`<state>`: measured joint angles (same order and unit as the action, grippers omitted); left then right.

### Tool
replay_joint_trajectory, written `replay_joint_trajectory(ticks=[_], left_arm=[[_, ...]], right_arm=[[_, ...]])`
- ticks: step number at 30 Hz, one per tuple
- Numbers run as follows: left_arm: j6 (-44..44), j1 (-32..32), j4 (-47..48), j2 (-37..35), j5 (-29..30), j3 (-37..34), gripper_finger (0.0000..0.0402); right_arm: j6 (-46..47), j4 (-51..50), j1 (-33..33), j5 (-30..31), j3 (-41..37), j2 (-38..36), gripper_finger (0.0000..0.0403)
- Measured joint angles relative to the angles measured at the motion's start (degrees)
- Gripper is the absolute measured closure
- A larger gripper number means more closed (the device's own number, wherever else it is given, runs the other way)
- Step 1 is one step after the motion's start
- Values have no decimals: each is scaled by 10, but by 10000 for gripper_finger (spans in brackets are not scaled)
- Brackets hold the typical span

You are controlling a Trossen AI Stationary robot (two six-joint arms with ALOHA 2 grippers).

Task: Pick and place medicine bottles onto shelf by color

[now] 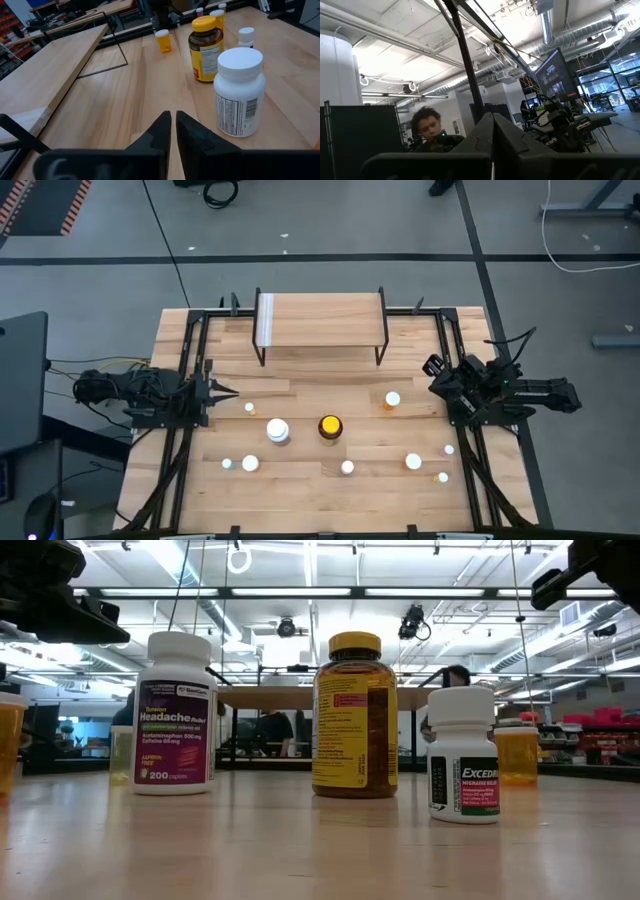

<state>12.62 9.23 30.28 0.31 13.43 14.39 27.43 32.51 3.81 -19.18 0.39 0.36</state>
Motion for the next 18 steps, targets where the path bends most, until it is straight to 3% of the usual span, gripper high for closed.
replay_joint_trajectory(ticks=[18], left_arm=[[0, 0, 0, 0, 0, 0, 366]], right_arm=[[0, 0, 0, 0, 0, 0, 387]])
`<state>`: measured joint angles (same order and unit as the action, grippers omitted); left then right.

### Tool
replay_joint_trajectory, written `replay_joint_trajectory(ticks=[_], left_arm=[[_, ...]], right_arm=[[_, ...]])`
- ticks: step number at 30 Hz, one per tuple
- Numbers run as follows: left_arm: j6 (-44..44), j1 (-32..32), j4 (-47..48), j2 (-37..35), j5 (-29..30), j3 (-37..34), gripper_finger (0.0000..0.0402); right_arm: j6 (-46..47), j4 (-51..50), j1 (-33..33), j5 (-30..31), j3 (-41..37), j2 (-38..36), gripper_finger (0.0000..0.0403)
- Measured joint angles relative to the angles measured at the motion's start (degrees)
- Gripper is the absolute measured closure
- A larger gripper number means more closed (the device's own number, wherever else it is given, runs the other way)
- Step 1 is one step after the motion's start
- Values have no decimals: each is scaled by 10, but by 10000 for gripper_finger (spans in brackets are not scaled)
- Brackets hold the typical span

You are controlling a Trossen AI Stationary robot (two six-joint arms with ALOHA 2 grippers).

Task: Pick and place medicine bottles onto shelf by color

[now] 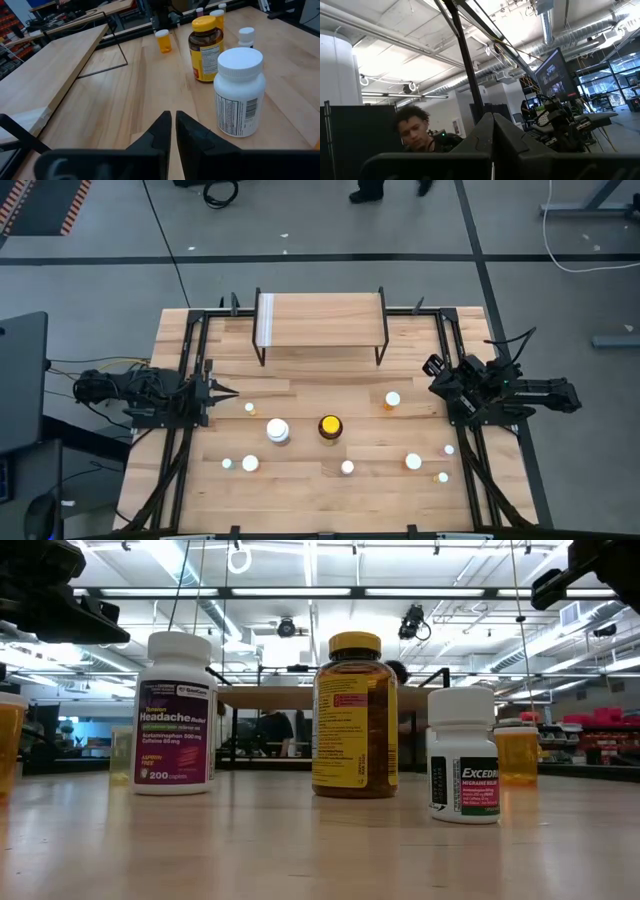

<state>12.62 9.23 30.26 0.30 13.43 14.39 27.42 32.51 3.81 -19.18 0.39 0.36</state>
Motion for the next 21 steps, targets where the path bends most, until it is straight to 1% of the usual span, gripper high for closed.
replay_joint_trajectory(ticks=[11, 17, 21], left_arm=[[0, 0, 0, 0, 0, 0, 374], [1, 0, 0, 0, 0, 0, 366], [30, 0, 0, 0, 0, 0, 367]], right_arm=[[0, 0, 0, 0, 0, 0, 387], [0, 0, 0, 0, 0, 0, 387], [0, 0, 0, 0, 0, 0, 387]])
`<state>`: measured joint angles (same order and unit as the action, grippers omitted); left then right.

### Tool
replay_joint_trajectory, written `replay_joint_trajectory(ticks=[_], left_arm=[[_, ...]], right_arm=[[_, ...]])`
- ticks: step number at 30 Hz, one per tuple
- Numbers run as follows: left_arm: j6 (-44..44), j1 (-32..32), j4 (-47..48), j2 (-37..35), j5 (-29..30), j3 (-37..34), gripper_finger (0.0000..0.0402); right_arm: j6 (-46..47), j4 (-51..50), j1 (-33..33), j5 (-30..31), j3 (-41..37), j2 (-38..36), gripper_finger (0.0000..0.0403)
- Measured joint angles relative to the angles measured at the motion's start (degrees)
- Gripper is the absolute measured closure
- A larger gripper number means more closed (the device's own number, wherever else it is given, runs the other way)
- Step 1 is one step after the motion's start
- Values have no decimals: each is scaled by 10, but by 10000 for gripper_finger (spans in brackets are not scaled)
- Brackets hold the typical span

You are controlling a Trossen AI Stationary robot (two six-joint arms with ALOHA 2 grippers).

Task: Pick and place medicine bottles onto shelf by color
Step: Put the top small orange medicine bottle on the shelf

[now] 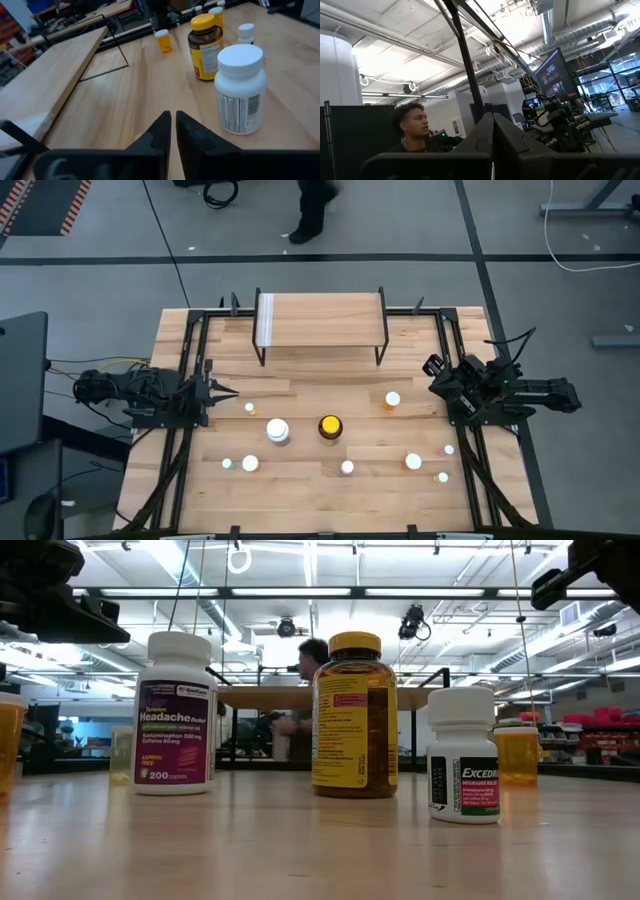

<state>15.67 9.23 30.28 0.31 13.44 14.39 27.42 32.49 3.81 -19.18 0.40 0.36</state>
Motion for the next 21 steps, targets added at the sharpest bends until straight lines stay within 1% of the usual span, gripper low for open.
replay_joint_trajectory(ticks=[7, 17, 21], left_arm=[[3, 0, 0, 0, 0, 0, 376], [7, 0, -1, 0, 0, 0, 366], [7, 0, -28, 0, 0, 0, 367]], right_arm=[[0, 0, 0, 0, 0, 0, 387], [0, 0, 0, 0, 0, 0, 387], [0, 0, 0, 0, 0, 0, 387]])
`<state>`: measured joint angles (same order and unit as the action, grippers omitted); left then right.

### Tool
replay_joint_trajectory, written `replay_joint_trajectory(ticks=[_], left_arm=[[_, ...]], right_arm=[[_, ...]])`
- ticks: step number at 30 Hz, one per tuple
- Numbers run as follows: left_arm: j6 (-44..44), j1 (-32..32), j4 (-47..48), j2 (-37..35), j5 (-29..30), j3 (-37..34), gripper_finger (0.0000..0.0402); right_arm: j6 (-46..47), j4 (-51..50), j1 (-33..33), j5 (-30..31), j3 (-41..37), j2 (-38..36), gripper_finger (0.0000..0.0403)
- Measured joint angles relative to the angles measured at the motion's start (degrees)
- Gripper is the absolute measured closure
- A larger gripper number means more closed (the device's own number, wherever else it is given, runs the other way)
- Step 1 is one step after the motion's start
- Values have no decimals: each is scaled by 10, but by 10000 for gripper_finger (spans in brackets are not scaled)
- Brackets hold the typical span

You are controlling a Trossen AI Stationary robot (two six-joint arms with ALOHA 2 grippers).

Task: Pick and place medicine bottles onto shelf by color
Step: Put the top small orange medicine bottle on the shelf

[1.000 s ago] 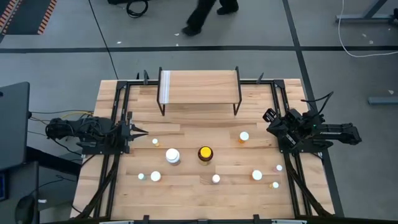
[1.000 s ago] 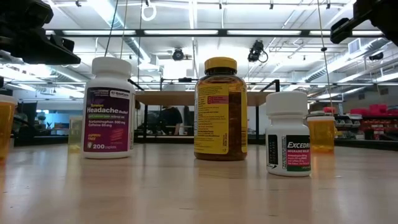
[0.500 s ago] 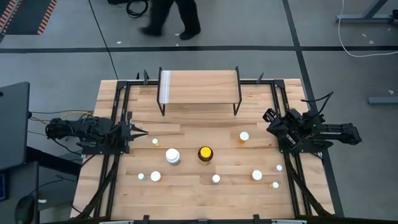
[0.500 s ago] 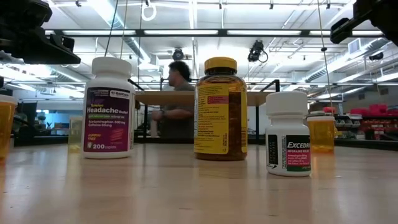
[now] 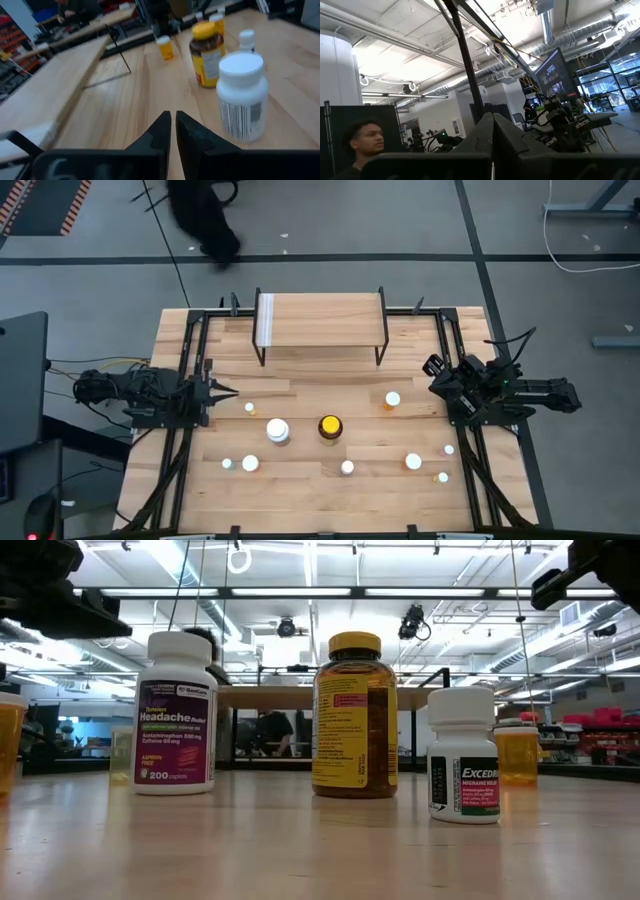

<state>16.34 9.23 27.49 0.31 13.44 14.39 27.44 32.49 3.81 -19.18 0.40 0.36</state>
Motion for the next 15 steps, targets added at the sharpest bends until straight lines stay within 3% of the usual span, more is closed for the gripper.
replay_joint_trajectory(ticks=[6, 11, 15], left_arm=[[-11, 0, -56, 0, 0, 0, 373], [-166, 0, -95, 0, -1, 0, 370], [-213, 0, -148, 0, -1, 0, 366]], right_arm=[[0, 0, 0, 0, 0, 0, 387], [0, 0, 0, 0, 0, 0, 387], [0, 0, 0, 0, 0, 0, 387]])
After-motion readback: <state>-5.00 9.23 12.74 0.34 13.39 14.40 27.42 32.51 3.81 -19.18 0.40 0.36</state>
